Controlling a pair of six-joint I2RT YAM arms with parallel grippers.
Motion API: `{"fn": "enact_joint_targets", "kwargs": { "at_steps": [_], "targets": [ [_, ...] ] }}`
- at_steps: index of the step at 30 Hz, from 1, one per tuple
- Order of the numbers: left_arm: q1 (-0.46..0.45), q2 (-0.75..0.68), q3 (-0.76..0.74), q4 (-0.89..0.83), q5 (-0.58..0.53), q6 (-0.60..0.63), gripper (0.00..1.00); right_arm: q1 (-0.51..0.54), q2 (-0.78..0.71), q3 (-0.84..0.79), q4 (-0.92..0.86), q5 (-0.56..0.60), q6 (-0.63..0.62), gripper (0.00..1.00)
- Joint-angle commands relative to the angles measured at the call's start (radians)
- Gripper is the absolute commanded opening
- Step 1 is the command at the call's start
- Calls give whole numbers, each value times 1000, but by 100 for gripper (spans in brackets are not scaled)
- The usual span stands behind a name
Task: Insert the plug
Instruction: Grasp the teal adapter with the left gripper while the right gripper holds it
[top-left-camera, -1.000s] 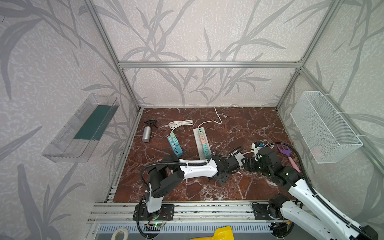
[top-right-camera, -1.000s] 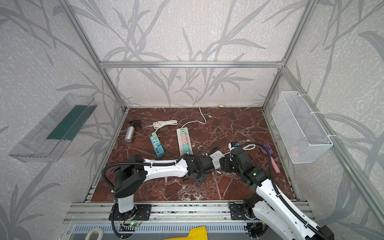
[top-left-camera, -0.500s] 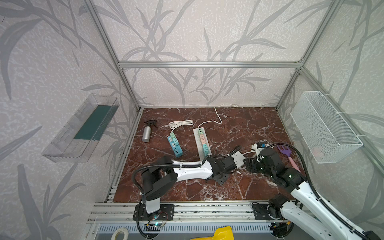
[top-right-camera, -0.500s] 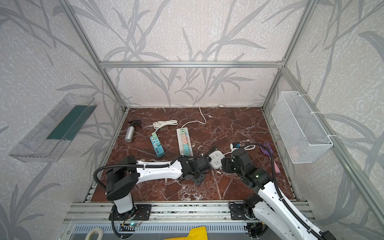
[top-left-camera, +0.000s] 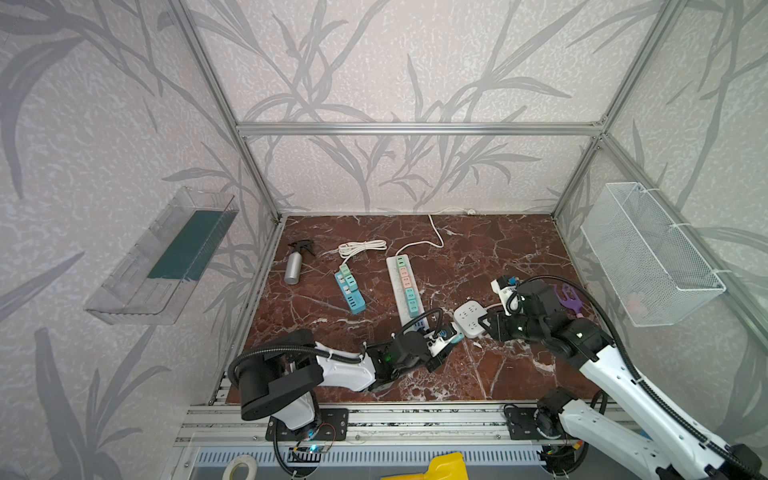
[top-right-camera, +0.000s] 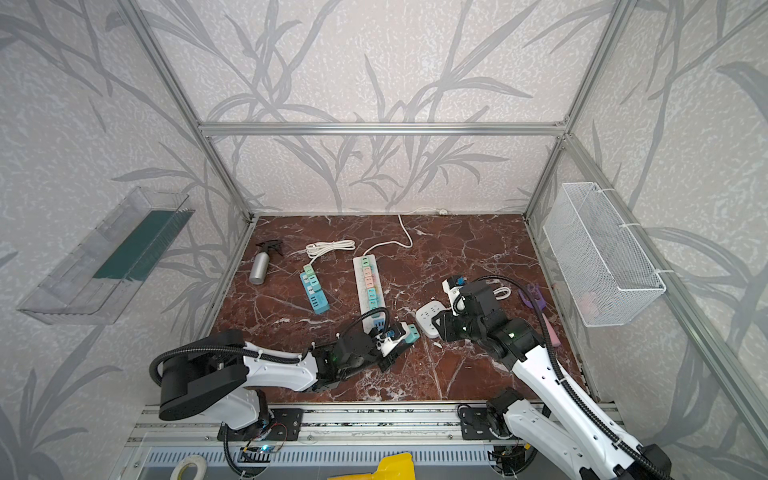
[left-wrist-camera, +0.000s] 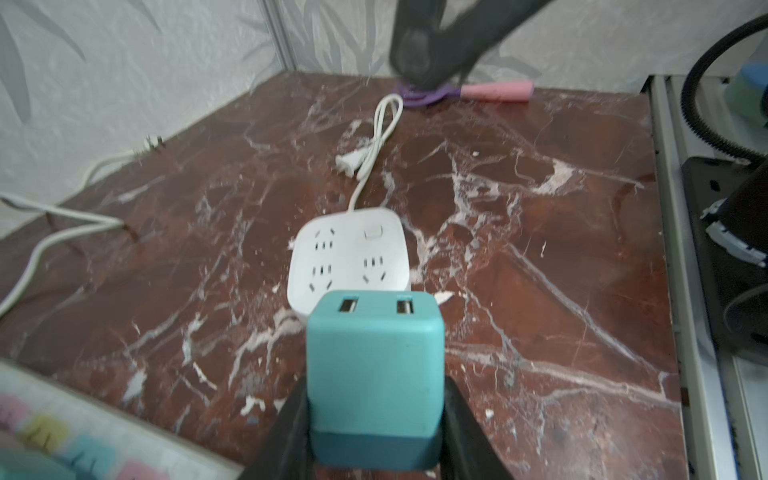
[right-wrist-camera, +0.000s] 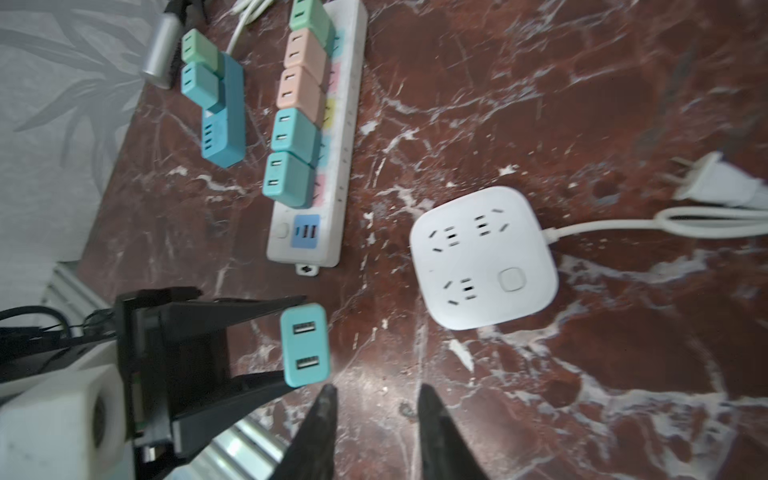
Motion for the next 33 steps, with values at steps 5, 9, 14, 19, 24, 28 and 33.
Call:
{"fn": "enact_joint_targets", "kwargs": {
  "at_steps": [5,9,14,19,24,28,33],
  "targets": [
    [-7,23,7,268,62,94,0,39,98,59,-13,-180,-45,53],
    [-9,25,0,276,61,96,0,58,139,71,-1,-188,-48,53],
    [-7,13,-12,282,52,99,0,63,165,79,10,-199,-45,41],
    [-7,23,-16,281,57,99,0,63,163,93,2,-184,-39,39],
    [-7,42,-18,288,61,91,0,63,132,122,-31,-126,-37,50],
    [-8,50,-22,304,52,91,0,64,137,130,-44,-120,-40,40],
    [-8,52,-25,309,42,89,0,65,168,125,-44,-135,-43,34]
  ]
}}
